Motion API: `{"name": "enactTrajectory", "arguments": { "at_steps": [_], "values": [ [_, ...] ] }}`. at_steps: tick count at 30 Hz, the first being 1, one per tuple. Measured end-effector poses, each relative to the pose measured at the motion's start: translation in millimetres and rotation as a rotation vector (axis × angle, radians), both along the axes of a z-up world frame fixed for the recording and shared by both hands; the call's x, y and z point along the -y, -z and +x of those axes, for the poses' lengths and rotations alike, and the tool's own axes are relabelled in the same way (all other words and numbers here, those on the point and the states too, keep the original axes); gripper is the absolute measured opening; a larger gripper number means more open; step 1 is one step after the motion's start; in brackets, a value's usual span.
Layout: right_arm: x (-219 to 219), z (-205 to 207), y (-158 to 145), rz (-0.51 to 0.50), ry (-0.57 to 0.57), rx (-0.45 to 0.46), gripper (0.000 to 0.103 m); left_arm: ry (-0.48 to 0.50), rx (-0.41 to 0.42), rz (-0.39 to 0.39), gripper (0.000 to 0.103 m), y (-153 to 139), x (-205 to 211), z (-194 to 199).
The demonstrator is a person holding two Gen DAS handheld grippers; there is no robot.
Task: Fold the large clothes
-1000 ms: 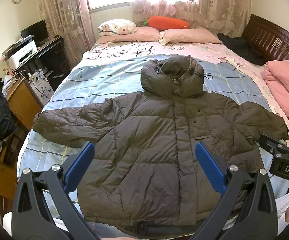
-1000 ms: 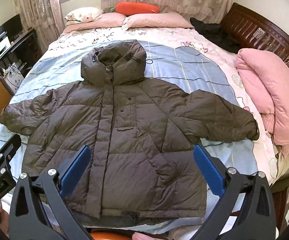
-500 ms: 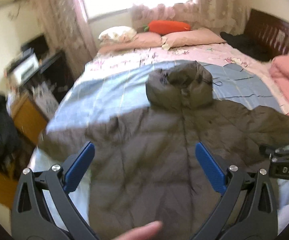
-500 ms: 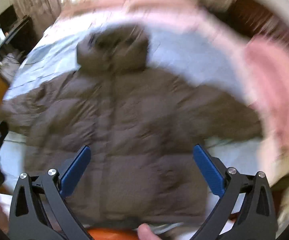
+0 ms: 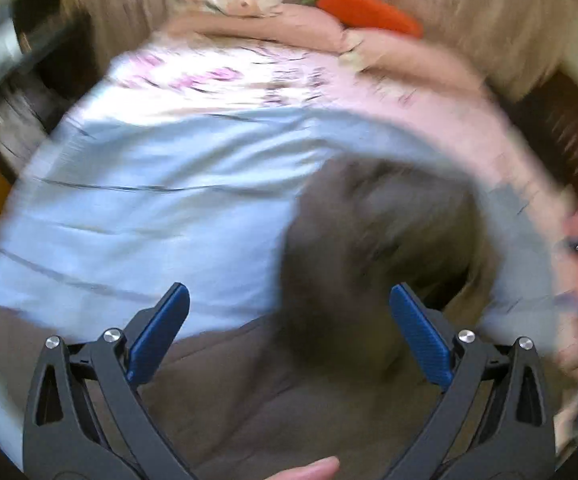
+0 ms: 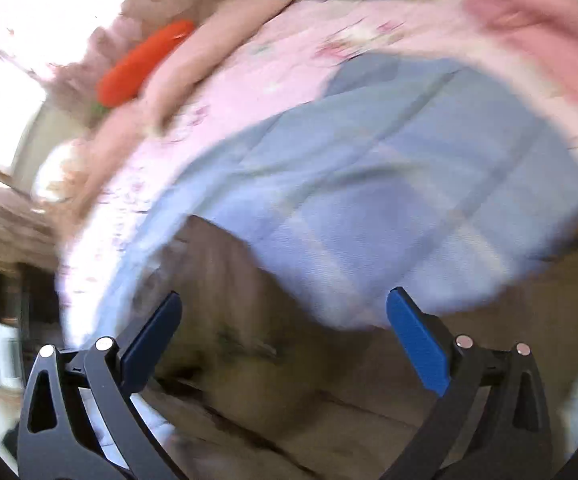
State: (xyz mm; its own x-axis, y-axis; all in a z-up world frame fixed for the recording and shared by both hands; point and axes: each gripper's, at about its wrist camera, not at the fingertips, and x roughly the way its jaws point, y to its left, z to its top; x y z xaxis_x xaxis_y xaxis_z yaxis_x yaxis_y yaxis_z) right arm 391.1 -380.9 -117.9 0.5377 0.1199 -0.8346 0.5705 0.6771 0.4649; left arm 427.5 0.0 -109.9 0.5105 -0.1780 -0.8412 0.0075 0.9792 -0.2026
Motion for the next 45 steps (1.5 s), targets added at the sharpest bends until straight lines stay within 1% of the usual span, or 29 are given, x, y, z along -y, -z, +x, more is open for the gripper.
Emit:
{"name": "enactTrajectory", "arguments": {
  "at_steps": [1, 2, 4, 6, 8, 11, 12, 13, 14, 15, 16, 17, 18, 19, 20, 21, 23, 24, 25, 26, 28, 29, 31, 33, 34, 36, 41, 43, 45],
  "values": [
    [1, 18, 5, 0.006, -0.026, -0.012, 0.102, -0.013, -0.012, -0.013, 0.101, 6, 2, 15],
    [0, 37, 7, -0.016, -0.062, 0.018, 0.102, -0.028, -0.016, -0.004, 0.101, 13, 7, 32],
    [-1, 57, 11, -0.072, -0.110, 0.082, 0.102, -0.013, 0.012, 0.011, 0.101, 26, 23, 61],
    [-9, 75, 30, -0.110, -0.163, 0.096, 0.102, 0.010, 0.038, 0.020, 0.101, 39, 38, 80],
    [-18, 88, 52, -0.083, -0.203, 0.102, 0.102, 0.006, 0.036, 0.032, 0.101, 59, 49, 100],
    [-29, 108, 72, -0.055, -0.236, 0.112, 0.102, -0.058, -0.023, 0.054, 0.100, 97, 55, 124],
    [-33, 110, 73, -0.060, -0.247, 0.116, 0.101, -0.081, -0.058, 0.036, 0.098, 113, 55, 130],
    [-42, 115, 74, -0.086, -0.259, 0.103, 0.099, -0.087, -0.078, 0.020, 0.087, 120, 54, 130],
    [-53, 121, 78, -0.132, -0.298, 0.075, 0.087, -0.099, -0.109, 0.002, 0.077, 131, 53, 133],
    [-63, 122, 82, -0.159, -0.340, 0.050, 0.059, -0.112, -0.134, 0.006, 0.051, 139, 52, 135],
    [-72, 123, 85, -0.189, -0.381, 0.026, 0.050, -0.115, -0.149, 0.020, 0.030, 142, 52, 133],
    [-81, 121, 89, -0.233, -0.419, 0.014, 0.035, -0.108, -0.159, 0.072, 0.028, 145, 56, 134],
    [-91, 117, 90, -0.306, -0.458, 0.014, 0.024, -0.090, -0.137, 0.118, 0.022, 143, 61, 132],
    [-97, 113, 90, -0.362, -0.476, 0.021, 0.022, -0.065, -0.105, 0.172, 0.018, 138, 67, 127],
    [-99, 109, 88, -0.376, -0.471, 0.032, 0.019, -0.037, -0.063, 0.250, 0.016, 131, 76, 122],
    [-96, 105, 86, -0.359, -0.454, 0.040, 0.016, -0.022, -0.027, 0.311, 0.015, 122, 82, 115],
    [-89, 89, 73, -0.305, -0.405, 0.081, 0.016, -0.013, 0.017, 0.355, 0.014, 103, 86, 102],
    [-89, 83, 65, -0.296, -0.399, 0.103, 0.015, -0.007, 0.034, 0.361, 0.014, 90, 86, 96],
    [-89, 73, 52, -0.300, -0.399, 0.125, 0.015, 0.011, 0.062, 0.372, 0.014, 70, 86, 85],
    [-92, 59, 33, -0.325, -0.405, 0.148, 0.015, 0.026, 0.080, 0.374, 0.014, 55, 83, 78],
    [-97, 37, 6, -0.365, -0.432, 0.168, 0.015, 0.060, 0.120, 0.386, 0.014, 23, 81, 53],
    [-99, 23, -5, -0.383, -0.452, 0.179, 0.015, 0.068, 0.139, 0.395, 0.014, 14, 83, 43],
    [-103, -11, -31, -0.428, -0.493, 0.208, 0.015, 0.083, 0.214, 0.404, 0.014, -6, 85, 10],
    [-104, -45, -50, -0.457, -0.524, 0.230, 0.015, 0.084, 0.320, 0.411, 0.014, -26, 86, -31],
    [-105, -61, -57, -0.467, -0.539, 0.241, 0.015, 0.078, 0.338, 0.408, 0.014, -31, 86, -44],
    [-107, -97, -66, -0.491, -0.562, 0.256, 0.015, 0.062, 0.375, 0.363, 0.014, -42, 80, -83],
    [-114, -168, -65, -0.575, -0.626, 0.232, 0.015, 0.135, 0.409, 0.341, 0.014, -53, 77, -175],
    [-116, -196, -60, -0.599, -0.657, 0.220, 0.015, 0.163, 0.412, 0.353, 0.014, -48, 75, -203],
    [-115, -218, -52, -0.599, -0.692, 0.183, 0.015, 0.178, 0.440, 0.396, 0.015, -37, 72, -246]
  ]
}}
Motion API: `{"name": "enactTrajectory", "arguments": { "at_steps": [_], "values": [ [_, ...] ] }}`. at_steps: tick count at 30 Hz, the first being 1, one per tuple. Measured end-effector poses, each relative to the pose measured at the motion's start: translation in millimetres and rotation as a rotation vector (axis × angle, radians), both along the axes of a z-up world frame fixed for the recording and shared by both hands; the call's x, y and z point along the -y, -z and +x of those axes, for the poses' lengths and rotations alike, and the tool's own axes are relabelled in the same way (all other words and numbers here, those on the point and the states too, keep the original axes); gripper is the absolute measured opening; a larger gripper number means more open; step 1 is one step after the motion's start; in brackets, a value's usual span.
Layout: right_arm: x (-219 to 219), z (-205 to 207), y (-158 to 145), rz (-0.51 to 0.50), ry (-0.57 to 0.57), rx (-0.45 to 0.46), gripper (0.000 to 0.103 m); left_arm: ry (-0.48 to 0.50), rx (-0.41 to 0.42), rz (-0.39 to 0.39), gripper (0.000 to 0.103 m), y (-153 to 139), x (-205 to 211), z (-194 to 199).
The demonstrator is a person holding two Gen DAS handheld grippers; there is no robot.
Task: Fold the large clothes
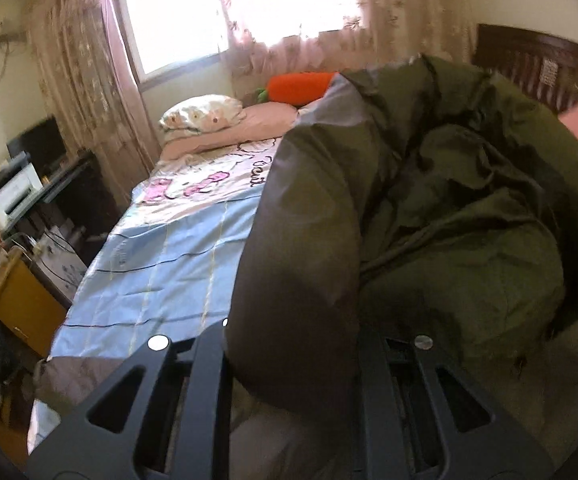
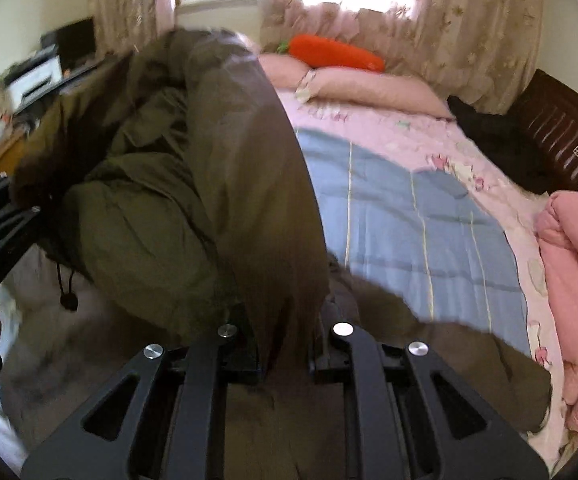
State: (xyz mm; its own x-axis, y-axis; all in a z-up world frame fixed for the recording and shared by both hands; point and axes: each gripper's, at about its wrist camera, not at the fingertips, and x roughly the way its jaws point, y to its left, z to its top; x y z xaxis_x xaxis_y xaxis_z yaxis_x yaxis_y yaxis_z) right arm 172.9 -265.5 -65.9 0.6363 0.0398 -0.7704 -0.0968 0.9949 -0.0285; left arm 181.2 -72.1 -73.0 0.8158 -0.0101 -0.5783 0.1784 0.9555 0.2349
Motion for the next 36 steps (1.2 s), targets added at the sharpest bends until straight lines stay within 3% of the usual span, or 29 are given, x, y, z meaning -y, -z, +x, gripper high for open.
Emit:
{"name": "enactTrajectory", "arguments": {
  "at_steps": [3, 7, 11, 13, 16, 17, 18, 19, 20, 21, 22, 28, 30, 32, 35, 36],
  "values": [
    [2, -44, 11, 0.024, -0.019, -0.053, 0.016, 0.064, -0.003, 0.069, 0.016, 20, 0, -50],
    [7, -85, 40, 0.049, -0.015, -0.128, 0.016, 0.168, 0.053, 0.183, 0.017, 48, 2, -104],
    [-7, -97, 81, -0.007, -0.001, -0.277, 0.018, 0.222, 0.009, 0.246, 0.017, 73, 16, -119],
    [-10, -100, 94, -0.043, -0.003, -0.289, 0.019, 0.239, -0.014, 0.239, 0.021, 76, 18, -124],
    [-6, -102, 104, -0.034, 0.034, -0.322, 0.031, 0.286, -0.068, 0.243, 0.029, 79, 17, -130],
    [-5, -106, 105, -0.017, 0.049, -0.324, 0.045, 0.297, -0.073, 0.240, 0.031, 78, 15, -129],
    [-3, -107, 103, 0.000, 0.071, -0.311, 0.068, 0.307, -0.075, 0.238, 0.039, 77, 15, -129],
    [0, -109, 99, 0.008, 0.100, -0.283, 0.079, 0.308, -0.072, 0.241, 0.064, 75, 15, -128],
    [0, -109, 92, 0.008, 0.120, -0.237, 0.089, 0.294, -0.052, 0.247, 0.079, 73, 14, -127],
    [-1, -106, 83, 0.008, 0.117, -0.193, 0.090, 0.295, -0.027, 0.235, 0.088, 69, 11, -128],
    [-6, -106, 75, 0.005, 0.099, -0.165, 0.090, 0.318, 0.004, 0.204, 0.088, 65, 7, -132],
    [-29, -107, 27, -0.056, 0.036, -0.005, 0.090, 0.371, 0.080, 0.184, 0.088, 49, 14, -154],
    [-31, -107, 15, -0.062, -0.008, 0.048, 0.090, 0.429, 0.093, 0.173, 0.089, 42, 22, -168],
    [-41, -107, 6, -0.049, -0.054, 0.103, 0.090, 0.494, 0.111, 0.148, 0.101, 34, 24, -178],
    [-55, -99, 14, -0.092, -0.119, 0.064, 0.089, 0.590, 0.090, 0.109, 0.101, 22, 32, -194],
    [-58, -100, 18, -0.086, -0.137, 0.060, 0.082, 0.562, 0.104, 0.145, 0.101, 22, 39, -198]
  ]
}}
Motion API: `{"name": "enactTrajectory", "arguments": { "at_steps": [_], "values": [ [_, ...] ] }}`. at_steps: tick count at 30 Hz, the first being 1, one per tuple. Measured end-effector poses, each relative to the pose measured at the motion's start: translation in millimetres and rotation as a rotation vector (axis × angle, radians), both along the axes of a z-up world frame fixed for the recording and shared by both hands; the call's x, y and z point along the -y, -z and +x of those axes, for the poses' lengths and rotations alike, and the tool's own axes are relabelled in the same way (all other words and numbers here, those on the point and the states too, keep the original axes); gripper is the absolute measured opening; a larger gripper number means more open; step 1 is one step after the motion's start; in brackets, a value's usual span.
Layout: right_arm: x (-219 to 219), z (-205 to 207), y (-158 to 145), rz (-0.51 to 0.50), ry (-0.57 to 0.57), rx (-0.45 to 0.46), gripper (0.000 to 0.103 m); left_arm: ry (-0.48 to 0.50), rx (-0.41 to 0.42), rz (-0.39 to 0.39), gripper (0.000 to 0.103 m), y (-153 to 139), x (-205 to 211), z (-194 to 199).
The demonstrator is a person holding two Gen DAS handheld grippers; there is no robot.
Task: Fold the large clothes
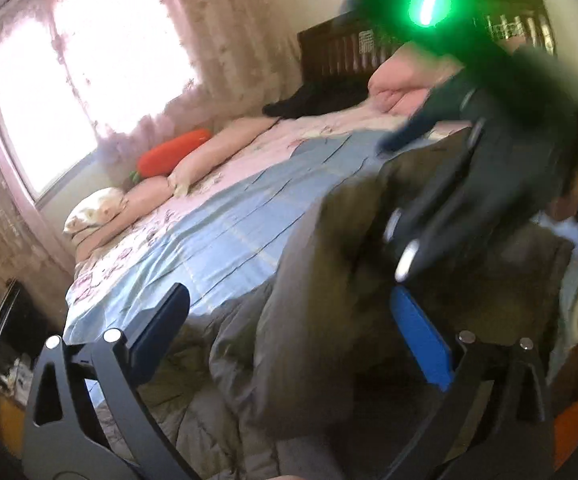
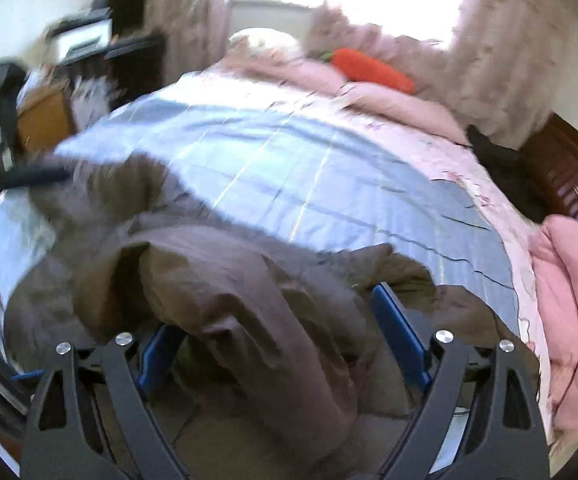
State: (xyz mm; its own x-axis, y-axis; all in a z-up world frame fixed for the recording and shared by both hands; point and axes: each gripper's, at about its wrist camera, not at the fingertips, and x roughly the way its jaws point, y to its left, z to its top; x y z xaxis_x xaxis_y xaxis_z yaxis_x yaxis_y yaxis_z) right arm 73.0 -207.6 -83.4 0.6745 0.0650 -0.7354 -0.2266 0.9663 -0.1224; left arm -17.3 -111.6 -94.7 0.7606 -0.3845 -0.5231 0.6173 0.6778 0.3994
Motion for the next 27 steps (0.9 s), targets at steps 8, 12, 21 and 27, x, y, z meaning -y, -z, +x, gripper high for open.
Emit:
{"name": "enactTrajectory", "arguments": {
  "at_steps": [8, 12, 21, 27],
  "values": [
    [-15, -10, 33, 0.064, -0.046, -0.190, 0.081, -0.020, -0.060, 0.122, 0.101, 51, 8, 17],
    [-26, -22, 78, 0.069, -0.131, -0.377, 0.090, 0.009, -0.177, 0.170, 0.101, 92, -5, 27],
    [-62, -53, 87, -0.191, -0.338, -0.275, 0.090, 0.213, -0.271, 0.282, 0.101, 119, -30, 11],
    [-59, -44, 53, -0.077, -0.325, -0.248, 0.090, 0.404, -0.358, 0.349, 0.101, 80, -44, 20]
  ]
}}
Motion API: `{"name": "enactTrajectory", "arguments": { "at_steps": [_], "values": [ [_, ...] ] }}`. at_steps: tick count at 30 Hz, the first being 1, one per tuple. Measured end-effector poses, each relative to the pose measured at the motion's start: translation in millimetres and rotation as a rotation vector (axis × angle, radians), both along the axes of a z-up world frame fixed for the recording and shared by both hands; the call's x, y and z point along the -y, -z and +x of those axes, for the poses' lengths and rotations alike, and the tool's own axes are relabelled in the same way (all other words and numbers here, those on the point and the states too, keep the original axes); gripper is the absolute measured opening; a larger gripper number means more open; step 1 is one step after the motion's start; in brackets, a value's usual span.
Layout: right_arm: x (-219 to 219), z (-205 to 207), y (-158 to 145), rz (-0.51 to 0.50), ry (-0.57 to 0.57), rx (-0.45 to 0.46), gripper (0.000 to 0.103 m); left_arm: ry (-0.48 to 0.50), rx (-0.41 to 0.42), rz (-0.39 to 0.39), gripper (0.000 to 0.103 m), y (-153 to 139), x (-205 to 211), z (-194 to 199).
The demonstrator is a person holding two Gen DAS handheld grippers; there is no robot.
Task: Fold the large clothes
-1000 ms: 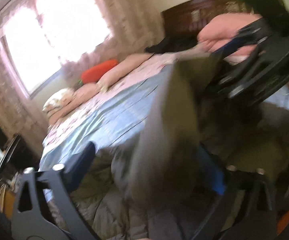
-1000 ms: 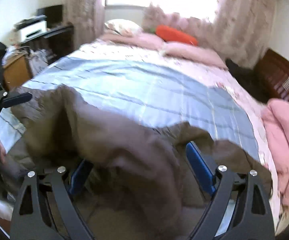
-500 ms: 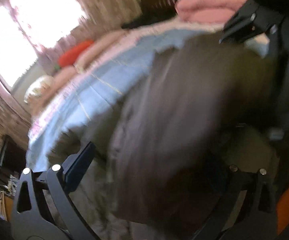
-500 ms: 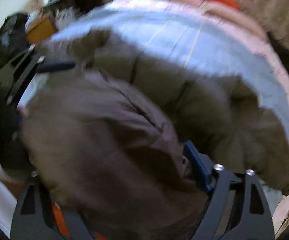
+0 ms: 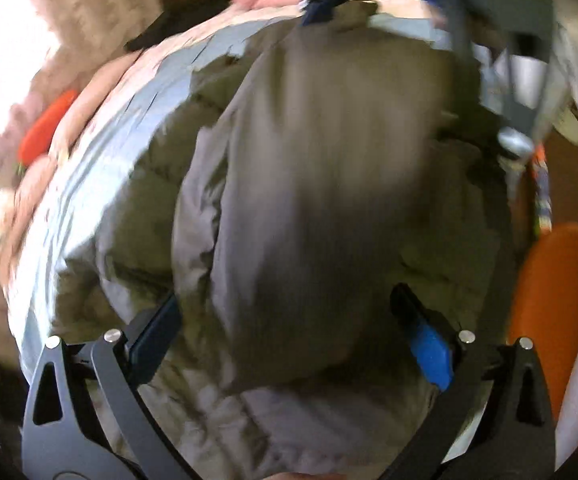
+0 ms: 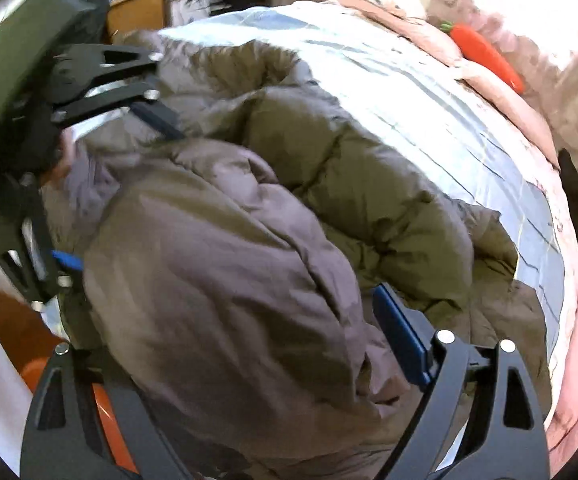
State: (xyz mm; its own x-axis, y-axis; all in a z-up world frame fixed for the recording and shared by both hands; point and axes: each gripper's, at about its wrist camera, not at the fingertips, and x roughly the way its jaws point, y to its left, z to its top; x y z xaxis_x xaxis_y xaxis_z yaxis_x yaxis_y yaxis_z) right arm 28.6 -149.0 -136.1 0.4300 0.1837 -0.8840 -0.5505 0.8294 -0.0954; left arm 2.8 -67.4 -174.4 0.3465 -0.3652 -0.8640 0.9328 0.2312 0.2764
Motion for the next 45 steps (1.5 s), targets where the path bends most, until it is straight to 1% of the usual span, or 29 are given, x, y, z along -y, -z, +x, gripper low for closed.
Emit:
{"name": "enactTrajectory", "arguments": {
  "at_steps": [1, 3, 5, 7, 8, 10, 12, 13, 14, 16, 17, 19, 20, 21, 22, 23, 24, 25, 27, 29, 30, 32, 35, 36, 38, 40, 42, 43, 45],
  "values": [
    [2, 2, -3, 0.019, 0.009, -0.012, 0.090, 0.034, -0.034, 0.009, 0.101, -7, -4, -1],
    [5, 3, -10, 0.049, 0.021, -0.031, 0.090, 0.082, -0.062, 0.004, 0.101, -20, -10, -5],
    [5, 0, -21, 0.060, 0.026, -0.010, 0.090, 0.130, -0.056, -0.016, 0.101, -36, -15, -13],
    [3, -9, -32, 0.065, 0.031, 0.041, 0.090, 0.141, -0.033, -0.041, 0.101, -48, -20, -14],
    [4, -9, -39, 0.070, 0.035, 0.062, 0.090, 0.126, -0.012, -0.067, 0.101, -58, -20, -10],
    [5, -9, -53, 0.113, 0.044, 0.069, 0.090, 0.081, -0.037, -0.122, 0.101, -77, -21, -2],
    [10, -10, -65, 0.166, 0.063, 0.069, 0.091, 0.011, -0.059, -0.234, 0.101, -97, -34, 21],
    [14, -10, -71, 0.218, 0.067, 0.060, 0.093, -0.017, -0.061, -0.278, 0.101, -103, -37, 26],
    [20, -10, -80, 0.301, 0.068, 0.045, 0.098, -0.067, -0.077, -0.356, 0.101, -111, -41, 39],
    [22, -9, -95, 0.359, 0.074, 0.071, 0.099, -0.183, -0.052, -0.454, 0.101, -117, -42, 55],
    [22, -8, -99, 0.336, 0.109, 0.111, 0.101, -0.308, -0.023, -0.474, 0.101, -113, -39, 70],
    [24, -1, -97, 0.261, 0.203, 0.155, 0.102, -0.441, -0.030, -0.455, 0.101, -98, -28, 89],
    [26, 6, -90, 0.224, 0.264, 0.163, 0.102, -0.521, -0.048, -0.445, 0.101, -84, -22, 99],
    [31, 15, -75, 0.182, 0.347, 0.149, 0.102, -0.586, -0.063, -0.440, 0.101, -69, -18, 106],
    [35, 22, -61, 0.152, 0.394, 0.125, 0.102, -0.645, -0.078, -0.429, 0.101, -53, -12, 111],
    [40, 30, -37, 0.103, 0.450, 0.084, 0.102, -0.697, -0.107, -0.405, 0.101, -32, -5, 114],
    [43, 34, -23, 0.076, 0.476, 0.061, 0.102, -0.725, -0.126, -0.381, 0.101, -13, 3, 115],
    [47, 38, -2, 0.038, 0.503, 0.034, 0.102, -0.744, -0.120, -0.367, 0.101, 3, 10, 116],
    [51, 43, 30, -0.018, 0.544, 0.008, 0.102, -0.836, -0.028, -0.344, 0.101, 37, 24, 114],
    [54, 48, 55, -0.056, 0.570, 0.005, 0.102, -0.881, 0.022, -0.305, 0.101, 62, 38, 114],
    [56, 51, 68, -0.086, 0.589, 0.018, 0.102, -0.901, 0.086, -0.265, 0.101, 72, 46, 114],
    [61, 58, 85, -0.094, 0.625, 0.036, 0.102, -0.915, 0.157, -0.245, 0.101, 83, 52, 116],
    [75, 61, 105, -0.027, 0.697, 0.057, 0.102, -0.959, 0.146, -0.309, 0.101, 96, 43, 126],
    [80, 61, 114, 0.028, 0.731, 0.058, 0.102, -0.967, 0.144, -0.318, 0.101, 99, 41, 129],
    [82, 62, 125, 0.067, 0.773, 0.072, 0.102, -0.970, 0.145, -0.329, 0.101, 100, 40, 129],
    [75, 64, 125, 0.027, 0.765, 0.080, 0.102, -0.970, 0.146, -0.319, 0.101, 96, 39, 126],
    [75, 66, 119, 0.029, 0.757, 0.052, 0.102, -0.962, 0.152, -0.313, 0.101, 91, 40, 125],
    [78, 67, 113, 0.055, 0.759, 0.053, 0.102, -0.958, 0.159, -0.334, 0.101, 84, 37, 123],
    [85, 71, 101, 0.118, 0.742, 0.061, 0.102, -0.955, 0.182, -0.430, 0.101, 58, 26, 119]
  ]
}}
